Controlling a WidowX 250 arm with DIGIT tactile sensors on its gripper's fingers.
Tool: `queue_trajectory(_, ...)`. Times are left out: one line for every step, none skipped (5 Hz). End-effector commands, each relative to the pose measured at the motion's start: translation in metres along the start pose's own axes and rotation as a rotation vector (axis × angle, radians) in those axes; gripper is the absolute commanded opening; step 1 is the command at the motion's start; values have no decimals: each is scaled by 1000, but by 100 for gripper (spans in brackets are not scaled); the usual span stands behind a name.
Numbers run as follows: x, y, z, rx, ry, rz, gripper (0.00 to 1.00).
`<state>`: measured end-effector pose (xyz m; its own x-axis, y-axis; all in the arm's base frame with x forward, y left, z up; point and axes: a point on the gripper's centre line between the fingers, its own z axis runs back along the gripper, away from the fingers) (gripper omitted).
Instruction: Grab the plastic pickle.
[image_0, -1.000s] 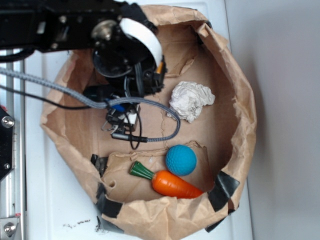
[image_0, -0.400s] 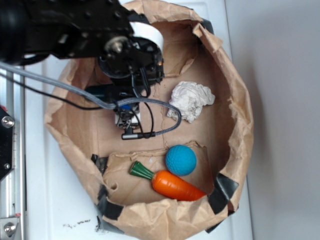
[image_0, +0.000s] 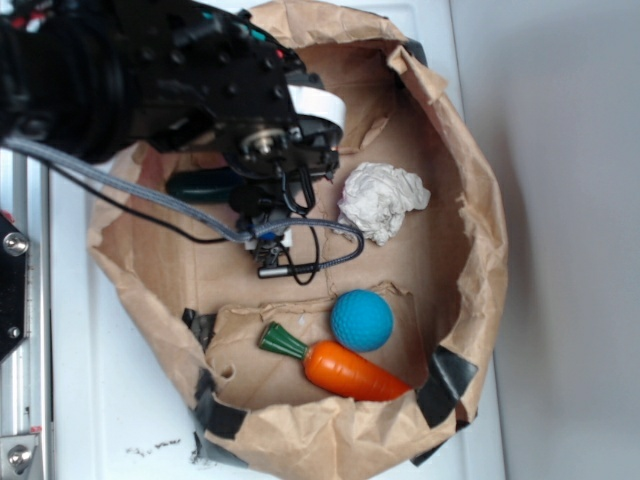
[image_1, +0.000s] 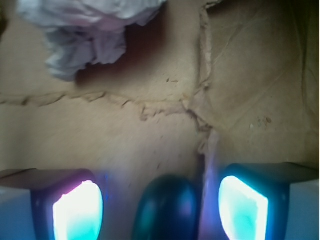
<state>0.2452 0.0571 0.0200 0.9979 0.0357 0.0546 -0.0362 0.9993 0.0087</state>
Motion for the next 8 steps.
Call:
queue_trajectory(9,-7,-4,27,-29,-31,100)
queue_trajectory(8,-6,1,23,-38,-7,0)
queue_trajectory(7,-6,6,14,-50,-12,0)
queue_trajectory(8,-4,9,3,-52,-17,0)
queue_trajectory(9,-3,13,-8,-57,-8,0)
queue_trajectory(10,-1,18,-24,-70,-7,0)
queue_trajectory(12,-1,29,-61,-77,-13,0)
queue_trajectory(20,-2,78,-146,-128,-26,0)
